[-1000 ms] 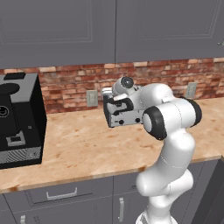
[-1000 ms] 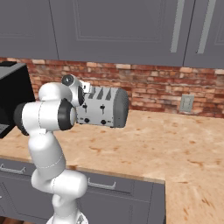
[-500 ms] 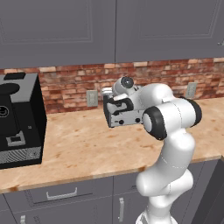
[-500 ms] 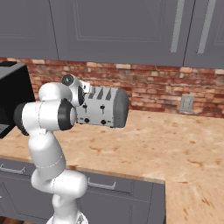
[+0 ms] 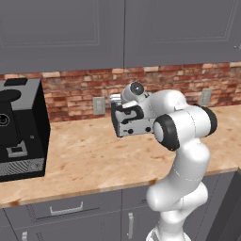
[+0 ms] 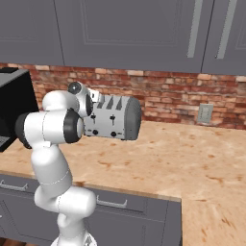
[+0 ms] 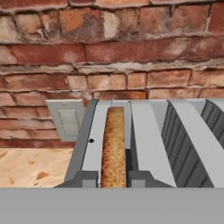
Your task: Start the toaster. Once the lever pops up, take the bread to the plate on the dining counter.
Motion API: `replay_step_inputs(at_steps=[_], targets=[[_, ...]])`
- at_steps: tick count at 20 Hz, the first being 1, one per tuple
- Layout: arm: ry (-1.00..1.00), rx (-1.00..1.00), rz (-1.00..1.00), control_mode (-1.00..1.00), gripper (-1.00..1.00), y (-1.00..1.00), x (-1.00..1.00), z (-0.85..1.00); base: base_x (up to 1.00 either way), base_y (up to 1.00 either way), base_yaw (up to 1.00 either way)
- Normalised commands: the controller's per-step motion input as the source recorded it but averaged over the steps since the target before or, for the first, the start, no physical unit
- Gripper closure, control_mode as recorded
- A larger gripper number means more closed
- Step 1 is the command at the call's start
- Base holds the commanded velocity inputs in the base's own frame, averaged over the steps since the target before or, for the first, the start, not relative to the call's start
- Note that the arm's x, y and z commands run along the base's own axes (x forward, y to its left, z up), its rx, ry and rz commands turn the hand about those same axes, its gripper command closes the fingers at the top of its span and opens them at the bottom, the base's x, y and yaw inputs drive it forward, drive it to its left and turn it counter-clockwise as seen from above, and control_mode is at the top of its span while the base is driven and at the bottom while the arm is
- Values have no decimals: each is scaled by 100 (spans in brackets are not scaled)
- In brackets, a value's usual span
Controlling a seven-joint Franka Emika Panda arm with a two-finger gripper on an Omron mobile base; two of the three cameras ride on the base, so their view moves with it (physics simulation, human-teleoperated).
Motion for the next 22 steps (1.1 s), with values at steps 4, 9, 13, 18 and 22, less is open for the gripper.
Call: replay_step_inputs(at_steps=[4, 9, 13, 18, 22], targets=[[0, 0, 0, -100, 100, 0, 0, 0, 0, 0, 0], [0, 0, 0, -100, 100, 0, 0, 0, 0, 0, 0], [0, 0, 0, -100, 100, 0, 0, 0, 0, 0, 0], [0, 0, 0, -100, 100, 0, 0, 0, 0, 0, 0], [0, 0, 0, -100, 100, 0, 0, 0, 0, 0, 0]])
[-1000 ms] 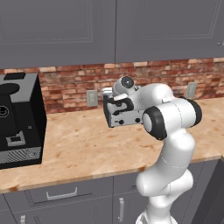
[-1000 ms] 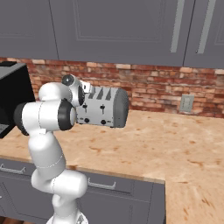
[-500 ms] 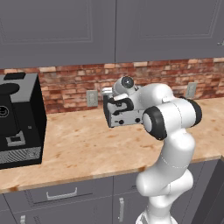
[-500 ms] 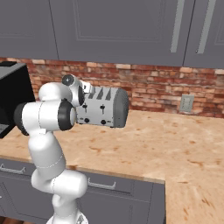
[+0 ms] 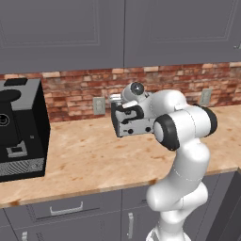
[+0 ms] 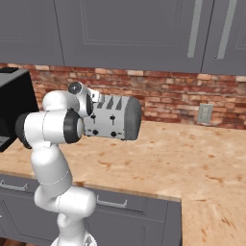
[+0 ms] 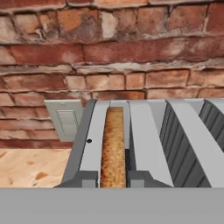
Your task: Start the toaster. Once the lever pops up, take the bread to the plate on the dining counter.
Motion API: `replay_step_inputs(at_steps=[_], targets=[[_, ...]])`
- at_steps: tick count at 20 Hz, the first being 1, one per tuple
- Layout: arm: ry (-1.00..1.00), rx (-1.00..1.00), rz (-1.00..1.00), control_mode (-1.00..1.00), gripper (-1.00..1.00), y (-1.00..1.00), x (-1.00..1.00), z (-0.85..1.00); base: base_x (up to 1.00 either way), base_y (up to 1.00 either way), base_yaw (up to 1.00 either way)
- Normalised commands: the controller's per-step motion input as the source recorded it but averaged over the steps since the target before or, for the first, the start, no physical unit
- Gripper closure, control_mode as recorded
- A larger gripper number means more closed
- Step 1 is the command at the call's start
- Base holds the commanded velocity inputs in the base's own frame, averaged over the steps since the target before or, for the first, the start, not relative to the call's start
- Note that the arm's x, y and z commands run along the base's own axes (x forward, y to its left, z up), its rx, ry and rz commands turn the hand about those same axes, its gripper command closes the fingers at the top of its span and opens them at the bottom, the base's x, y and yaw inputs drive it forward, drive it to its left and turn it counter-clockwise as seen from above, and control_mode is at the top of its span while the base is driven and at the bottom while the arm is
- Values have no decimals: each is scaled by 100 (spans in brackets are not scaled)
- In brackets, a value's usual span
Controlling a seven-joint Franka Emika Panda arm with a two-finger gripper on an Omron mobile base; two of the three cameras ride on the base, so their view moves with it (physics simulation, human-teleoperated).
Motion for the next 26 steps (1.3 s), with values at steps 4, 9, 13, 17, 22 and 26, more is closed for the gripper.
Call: replay_step_inputs(at_steps=[4, 9, 13, 17, 22, 26], targets=[[0, 0, 0, -100, 100, 0, 0, 0, 0, 0, 0], [0, 0, 0, -100, 100, 0, 0, 0, 0, 0, 0], [-1, 0, 0, -100, 100, 0, 0, 2, 0, 0, 0], [-2, 0, 0, -100, 100, 0, 0, 25, 0, 0, 0], [0, 0, 0, -100, 100, 0, -11, 43, 0, 0, 0], [-2, 0, 0, -100, 100, 0, -39, 30, 0, 0, 0]])
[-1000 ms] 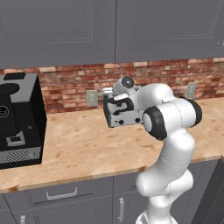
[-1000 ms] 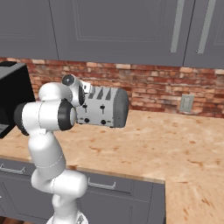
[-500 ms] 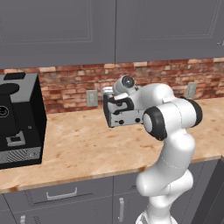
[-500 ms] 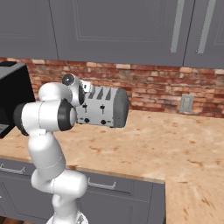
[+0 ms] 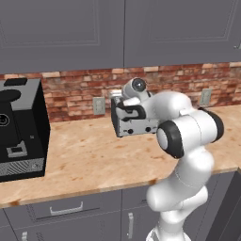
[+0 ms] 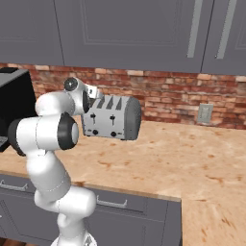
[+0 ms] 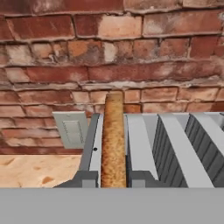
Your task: Start the toaster. Once the lever pops up, take the bread to the plate on the dining counter.
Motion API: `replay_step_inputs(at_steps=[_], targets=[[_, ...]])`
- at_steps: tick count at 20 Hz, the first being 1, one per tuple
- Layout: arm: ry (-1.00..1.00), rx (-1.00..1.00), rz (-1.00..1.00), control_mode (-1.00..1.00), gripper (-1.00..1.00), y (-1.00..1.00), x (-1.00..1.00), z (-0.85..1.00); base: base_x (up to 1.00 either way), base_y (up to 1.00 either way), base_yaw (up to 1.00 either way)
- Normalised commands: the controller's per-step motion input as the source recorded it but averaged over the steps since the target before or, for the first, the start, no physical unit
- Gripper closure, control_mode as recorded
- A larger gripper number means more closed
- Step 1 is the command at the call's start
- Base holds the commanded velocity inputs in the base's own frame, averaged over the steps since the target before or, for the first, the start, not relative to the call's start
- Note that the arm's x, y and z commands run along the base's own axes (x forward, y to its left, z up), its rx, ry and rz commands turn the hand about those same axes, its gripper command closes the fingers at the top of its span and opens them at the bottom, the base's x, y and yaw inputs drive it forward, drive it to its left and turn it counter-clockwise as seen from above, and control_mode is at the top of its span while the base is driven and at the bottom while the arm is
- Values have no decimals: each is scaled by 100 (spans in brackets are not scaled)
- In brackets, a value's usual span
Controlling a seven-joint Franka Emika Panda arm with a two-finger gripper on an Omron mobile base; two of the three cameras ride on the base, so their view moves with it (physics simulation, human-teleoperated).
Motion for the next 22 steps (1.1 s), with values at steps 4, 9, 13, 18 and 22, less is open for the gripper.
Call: replay_step_inputs(at_steps=[4, 9, 13, 18, 22], targets=[[-8, -1, 0, -100, 100, 0, -49, 42, 0, 0, 0], [-10, -1, 0, -100, 100, 0, -51, 51, 0, 0, 0], [-1, 0, 0, -100, 100, 0, -55, 31, 0, 0, 0], [0, 0, 0, -100, 100, -9, -73, 26, 0, 0, 0], [0, 0, 0, -100, 100, -31, -98, 11, 0, 0, 0]])
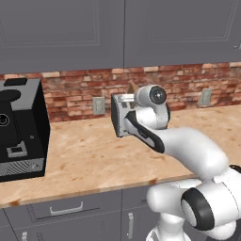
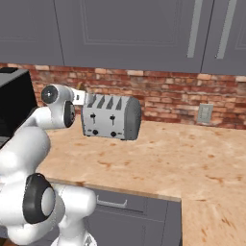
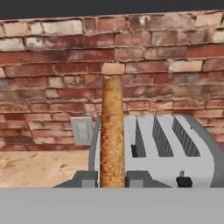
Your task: Start the toaster. Once the lever pops up, take the bread to the plate on the dining counter.
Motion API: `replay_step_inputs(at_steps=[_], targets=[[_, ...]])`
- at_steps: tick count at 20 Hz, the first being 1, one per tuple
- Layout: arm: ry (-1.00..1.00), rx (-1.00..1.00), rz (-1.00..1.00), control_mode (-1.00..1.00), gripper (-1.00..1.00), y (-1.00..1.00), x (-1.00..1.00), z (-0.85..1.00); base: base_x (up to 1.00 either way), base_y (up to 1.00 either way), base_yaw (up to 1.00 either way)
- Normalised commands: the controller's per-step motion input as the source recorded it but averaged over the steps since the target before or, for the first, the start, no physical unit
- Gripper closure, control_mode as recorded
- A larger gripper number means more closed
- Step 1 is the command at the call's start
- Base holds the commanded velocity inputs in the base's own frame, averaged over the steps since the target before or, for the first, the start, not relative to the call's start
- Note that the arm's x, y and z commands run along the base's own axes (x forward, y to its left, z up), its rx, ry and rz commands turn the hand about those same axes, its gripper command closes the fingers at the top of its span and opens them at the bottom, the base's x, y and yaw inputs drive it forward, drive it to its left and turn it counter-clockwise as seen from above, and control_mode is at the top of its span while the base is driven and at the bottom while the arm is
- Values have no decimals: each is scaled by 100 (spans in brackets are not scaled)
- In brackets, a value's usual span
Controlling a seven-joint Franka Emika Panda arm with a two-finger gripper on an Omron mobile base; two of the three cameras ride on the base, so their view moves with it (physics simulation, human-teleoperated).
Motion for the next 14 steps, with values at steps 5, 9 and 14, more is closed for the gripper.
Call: replay_step_inputs(at_steps=[5, 9, 14], targets=[[2, 0, 0, -100, 100, -56, -100, 5, 0, 0, 0], [11, 0, -1, -100, 100, -41, -92, 9, 0, 0, 0], [18, 0, -3, -100, 100, -22, -84, 19, 0, 0, 0]])
